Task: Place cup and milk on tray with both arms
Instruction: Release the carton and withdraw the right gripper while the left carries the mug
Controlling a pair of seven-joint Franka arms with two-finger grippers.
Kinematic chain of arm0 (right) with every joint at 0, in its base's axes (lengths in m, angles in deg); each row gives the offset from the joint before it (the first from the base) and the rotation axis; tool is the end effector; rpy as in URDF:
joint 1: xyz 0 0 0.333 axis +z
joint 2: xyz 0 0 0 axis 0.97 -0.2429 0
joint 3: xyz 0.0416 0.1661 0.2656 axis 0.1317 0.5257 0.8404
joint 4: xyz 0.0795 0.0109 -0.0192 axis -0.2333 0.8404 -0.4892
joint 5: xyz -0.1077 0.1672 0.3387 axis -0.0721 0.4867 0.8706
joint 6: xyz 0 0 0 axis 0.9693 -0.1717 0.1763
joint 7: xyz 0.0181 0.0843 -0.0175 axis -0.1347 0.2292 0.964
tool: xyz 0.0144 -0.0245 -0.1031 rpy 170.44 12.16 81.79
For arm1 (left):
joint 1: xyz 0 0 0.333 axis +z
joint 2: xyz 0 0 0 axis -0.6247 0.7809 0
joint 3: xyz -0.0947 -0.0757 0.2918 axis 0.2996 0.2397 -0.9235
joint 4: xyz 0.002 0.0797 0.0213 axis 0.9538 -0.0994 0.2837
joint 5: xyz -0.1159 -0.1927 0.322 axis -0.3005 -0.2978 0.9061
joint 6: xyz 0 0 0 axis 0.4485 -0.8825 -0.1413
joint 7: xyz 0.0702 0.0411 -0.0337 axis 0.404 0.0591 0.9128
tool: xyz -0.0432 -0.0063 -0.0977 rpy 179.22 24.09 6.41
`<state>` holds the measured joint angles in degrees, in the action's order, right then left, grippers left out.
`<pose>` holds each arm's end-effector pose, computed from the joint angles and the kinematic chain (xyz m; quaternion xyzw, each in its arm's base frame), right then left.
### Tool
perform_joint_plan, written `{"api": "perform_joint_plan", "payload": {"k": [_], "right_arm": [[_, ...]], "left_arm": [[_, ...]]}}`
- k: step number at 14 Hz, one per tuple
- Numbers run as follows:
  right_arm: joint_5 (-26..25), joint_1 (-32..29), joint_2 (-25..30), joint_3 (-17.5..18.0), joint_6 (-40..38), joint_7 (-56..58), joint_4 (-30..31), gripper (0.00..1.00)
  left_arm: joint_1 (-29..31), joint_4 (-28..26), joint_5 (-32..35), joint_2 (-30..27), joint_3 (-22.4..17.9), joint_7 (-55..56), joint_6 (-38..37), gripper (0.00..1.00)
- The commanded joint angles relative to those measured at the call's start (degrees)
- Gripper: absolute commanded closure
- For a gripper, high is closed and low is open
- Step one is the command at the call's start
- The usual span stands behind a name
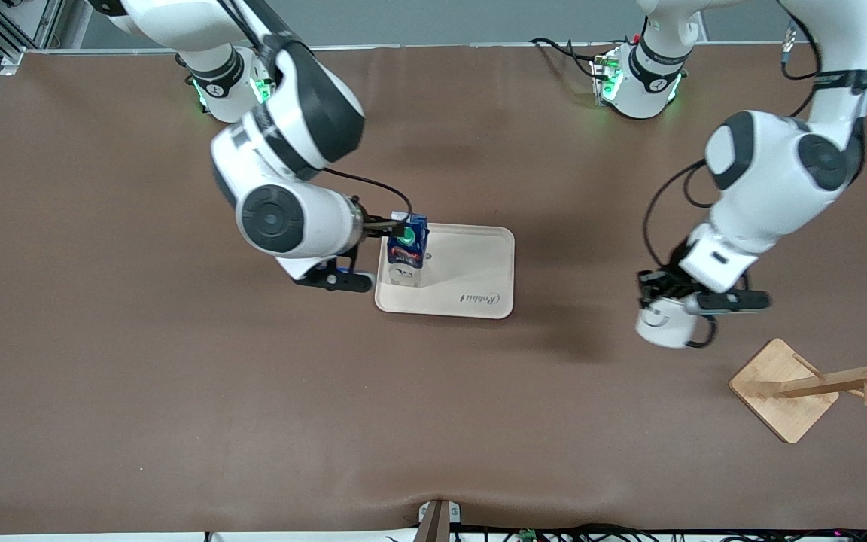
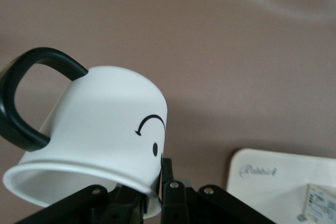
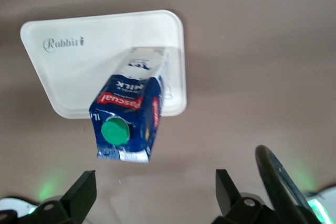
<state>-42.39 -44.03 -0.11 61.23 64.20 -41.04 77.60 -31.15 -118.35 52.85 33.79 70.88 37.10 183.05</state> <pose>0.5753 0.3735 0.4560 -0.9721 0.0684 0.2184 0.0512 0.5858 -0.1574 0.3874 0.9894 0.0520 0.0678 0.1177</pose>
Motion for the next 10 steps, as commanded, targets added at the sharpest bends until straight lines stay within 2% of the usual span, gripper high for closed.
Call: {"api": "perform_joint_plan", "payload": {"k": [1, 3, 5, 9, 10], "right_arm": [[1.44, -5.07, 1.63, 0.11, -6.15, 0.59, -3.42, 0.00], [3.11, -11.05, 3.91, 0.73, -10.46, 0.59, -3.60, 0.00], [3.03, -15.11, 6.90, 0.21, -11.10, 0.24, -3.60, 0.00], [1.98, -25.29, 11.04, -0.06, -13.20, 0.67, -3.52, 0.00], [-0.81, -26.19, 12.35, 0.02, -13.29, 1.37, -3.43, 0.00]], "left_arm": [[-5.04, 4.82, 0.76, 3.71, -0.09, 8.50, -5.73, 1.00], [-8.90, 7.89, 5.41, 6.78, -0.01, 16.06, -9.60, 1.00], [-13.29, 11.32, 8.32, 10.56, -0.09, 23.09, -11.46, 1.00], [-18.58, 16.08, 8.51, 17.33, -0.09, 29.18, -11.55, 1.00], [-19.80, 16.69, 8.51, 18.65, -0.09, 30.24, -11.55, 1.00]]}}
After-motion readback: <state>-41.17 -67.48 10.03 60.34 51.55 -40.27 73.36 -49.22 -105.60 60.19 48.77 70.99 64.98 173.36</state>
